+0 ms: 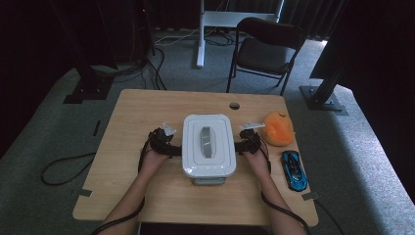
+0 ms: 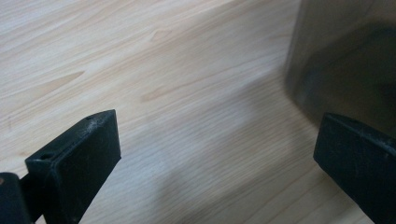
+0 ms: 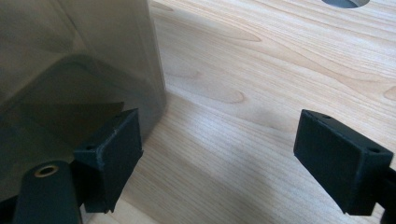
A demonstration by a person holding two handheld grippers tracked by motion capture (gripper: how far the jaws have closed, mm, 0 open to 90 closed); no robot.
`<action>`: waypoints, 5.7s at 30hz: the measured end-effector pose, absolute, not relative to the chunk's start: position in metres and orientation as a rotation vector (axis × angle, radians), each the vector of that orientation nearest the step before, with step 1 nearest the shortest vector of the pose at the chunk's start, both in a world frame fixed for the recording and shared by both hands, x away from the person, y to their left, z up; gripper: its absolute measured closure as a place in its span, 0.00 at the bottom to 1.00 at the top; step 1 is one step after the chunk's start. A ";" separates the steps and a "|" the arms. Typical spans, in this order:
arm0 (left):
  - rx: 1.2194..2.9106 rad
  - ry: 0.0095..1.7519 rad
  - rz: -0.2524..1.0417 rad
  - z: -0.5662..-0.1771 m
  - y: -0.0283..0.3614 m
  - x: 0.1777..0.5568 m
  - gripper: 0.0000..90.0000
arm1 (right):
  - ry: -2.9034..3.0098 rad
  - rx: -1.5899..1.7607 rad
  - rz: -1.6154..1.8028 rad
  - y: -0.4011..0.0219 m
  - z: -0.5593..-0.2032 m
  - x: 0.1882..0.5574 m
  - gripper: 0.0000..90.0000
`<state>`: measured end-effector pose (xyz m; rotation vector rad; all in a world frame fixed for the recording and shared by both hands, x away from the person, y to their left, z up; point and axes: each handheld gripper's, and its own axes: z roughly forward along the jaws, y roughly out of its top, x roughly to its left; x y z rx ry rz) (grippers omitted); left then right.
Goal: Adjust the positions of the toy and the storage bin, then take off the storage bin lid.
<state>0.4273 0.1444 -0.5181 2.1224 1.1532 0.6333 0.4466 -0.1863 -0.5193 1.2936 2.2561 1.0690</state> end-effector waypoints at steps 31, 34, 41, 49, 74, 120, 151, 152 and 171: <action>2.189 1.063 0.702 -0.499 0.140 0.370 0.01 | 2.363 1.129 1.171 -0.183 -0.513 0.424 0.23; 2.182 1.068 0.710 -0.499 0.141 0.363 0.01 | 2.370 1.113 1.172 -0.181 -0.513 0.421 0.23; 2.178 1.070 0.713 -0.501 0.144 0.349 0.01 | 2.407 1.063 1.172 -0.176 -0.512 0.422 0.23; 2.172 1.082 0.716 -0.501 0.147 0.335 0.01 | 2.459 0.992 1.184 -0.170 -0.511 0.427 0.23; 2.156 1.083 0.607 -0.510 0.155 0.321 0.01 | 2.439 0.980 1.164 -0.182 -0.511 0.421 0.17; 2.147 1.034 0.592 -0.507 0.138 0.312 0.01 | 2.492 1.053 1.256 -0.172 -0.520 0.455 0.19; 2.134 1.155 0.588 -0.541 0.225 0.303 0.01 | 2.357 1.112 1.192 -0.246 -0.487 0.359 0.15; 2.134 1.154 0.587 -0.541 0.227 0.303 0.01 | 2.348 1.105 1.183 -0.248 -0.484 0.356 0.15; 2.120 1.233 0.531 -0.546 0.248 0.311 0.01 | 2.202 1.130 1.361 -0.262 -0.419 0.324 0.14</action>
